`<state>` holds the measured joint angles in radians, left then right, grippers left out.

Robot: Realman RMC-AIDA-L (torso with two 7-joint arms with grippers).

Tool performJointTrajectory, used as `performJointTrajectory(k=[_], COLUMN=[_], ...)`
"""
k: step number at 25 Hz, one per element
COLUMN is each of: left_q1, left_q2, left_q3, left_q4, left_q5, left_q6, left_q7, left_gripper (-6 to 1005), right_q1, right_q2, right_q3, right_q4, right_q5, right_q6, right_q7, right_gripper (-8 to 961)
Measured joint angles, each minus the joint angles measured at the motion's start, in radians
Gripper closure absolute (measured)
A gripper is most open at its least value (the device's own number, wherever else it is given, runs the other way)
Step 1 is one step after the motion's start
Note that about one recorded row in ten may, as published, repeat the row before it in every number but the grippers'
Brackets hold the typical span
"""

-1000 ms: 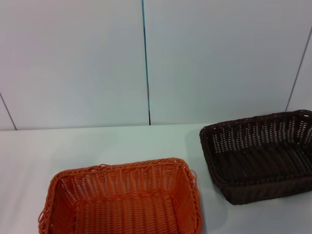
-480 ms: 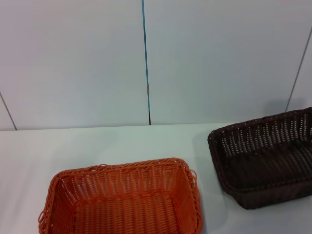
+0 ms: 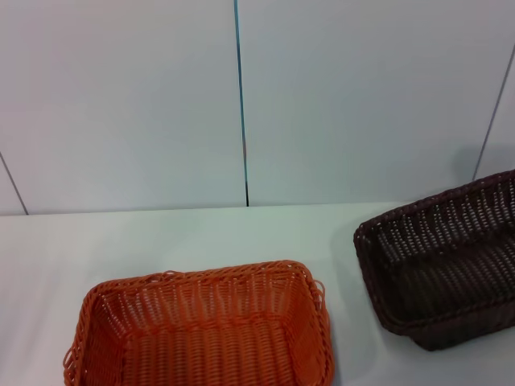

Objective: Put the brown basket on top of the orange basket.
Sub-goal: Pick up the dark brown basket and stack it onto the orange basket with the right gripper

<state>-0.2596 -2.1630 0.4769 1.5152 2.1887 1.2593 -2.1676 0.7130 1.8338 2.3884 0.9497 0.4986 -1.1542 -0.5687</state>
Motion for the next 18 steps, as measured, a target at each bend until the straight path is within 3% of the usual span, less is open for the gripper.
performJointTrajectory(k=[8,18], left_q1=[0.002,0.002], left_q2=[0.000,0.000], left_q3=[-0.002,-0.003], left_q4=[0.001,-0.003], left_q5=[0.000,0.000], left_q6=[-0.003,-0.008], left_q7=[0.003,0.008], left_gripper=[282,282], right_q1=[-0.001,0.008], right_q2=[-0.026,-0.034], right_q3=[0.102,0.160], right_q4=[0.121,0.196], right_q5=[0.000,0.007], right_q6=[-0.157,-0.257], right_q7=[0.010,0.013], right_gripper=[766,766])
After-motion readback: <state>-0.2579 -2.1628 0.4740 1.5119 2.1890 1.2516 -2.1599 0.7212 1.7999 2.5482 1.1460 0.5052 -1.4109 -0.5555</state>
